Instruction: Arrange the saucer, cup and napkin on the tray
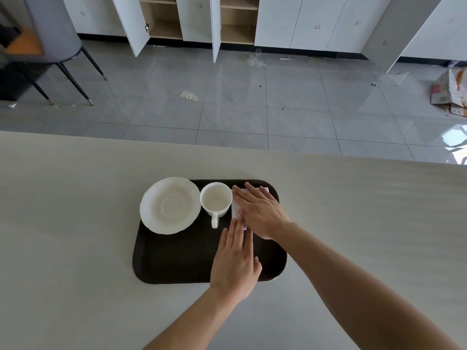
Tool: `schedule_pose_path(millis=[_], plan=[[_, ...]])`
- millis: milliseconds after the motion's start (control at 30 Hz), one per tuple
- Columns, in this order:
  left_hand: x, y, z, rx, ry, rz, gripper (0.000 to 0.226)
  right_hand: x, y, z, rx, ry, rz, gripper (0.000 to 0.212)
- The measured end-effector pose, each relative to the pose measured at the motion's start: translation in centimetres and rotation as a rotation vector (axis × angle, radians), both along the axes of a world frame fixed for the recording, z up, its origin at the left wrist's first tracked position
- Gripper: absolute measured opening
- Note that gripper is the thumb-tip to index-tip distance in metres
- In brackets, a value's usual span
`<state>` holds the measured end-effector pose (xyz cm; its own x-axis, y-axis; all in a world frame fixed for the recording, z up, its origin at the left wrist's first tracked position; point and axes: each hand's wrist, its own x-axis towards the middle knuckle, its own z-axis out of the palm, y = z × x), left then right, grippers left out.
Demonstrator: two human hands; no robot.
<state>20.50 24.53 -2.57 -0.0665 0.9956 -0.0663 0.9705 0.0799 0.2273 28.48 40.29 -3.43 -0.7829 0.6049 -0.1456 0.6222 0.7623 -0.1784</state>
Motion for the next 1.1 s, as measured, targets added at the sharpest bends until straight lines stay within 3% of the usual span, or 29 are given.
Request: schedule_pose_path(millis=[200, 333, 433, 700, 867, 1100], plan=[[-0.4, 0.0, -0.6, 0.006, 0.011, -0.024, 0.073, 0.4, -0.1, 0.1, -0.026, 0.046, 0.006, 0.068], [-0.4, 0.0, -0.8, -0.016, 0.026, -0.028, 0.072, 2.4, -0.6, 0.1, 0.031, 0.187, -0.22, 0.057], [-0.3, 0.1, -1.0, -0.039, 0.026, -0.035, 0.073, 3.9, -1.3, -0.4, 0.049, 0.165, -0.322, 0.055], [-0.6, 0.2, -1.1, -0.062, 0.035, -0.047, 0.073, 4.5, -1.3, -0.8, 0.001, 0.079, -0.309, 0.058], [-1.1, 0.0, -0.6, -0.035, 0.027, -0.07, 0.069, 4.9, -1.5, 0.3, -0.031, 0.241, -0.449, 0.054], [-2.2, -2.2, 0.8, -0.033, -0.001, -0.08, 0.066, 5.8, -3.2, 1.9, -0.077, 0.319, -0.499, 0.051]])
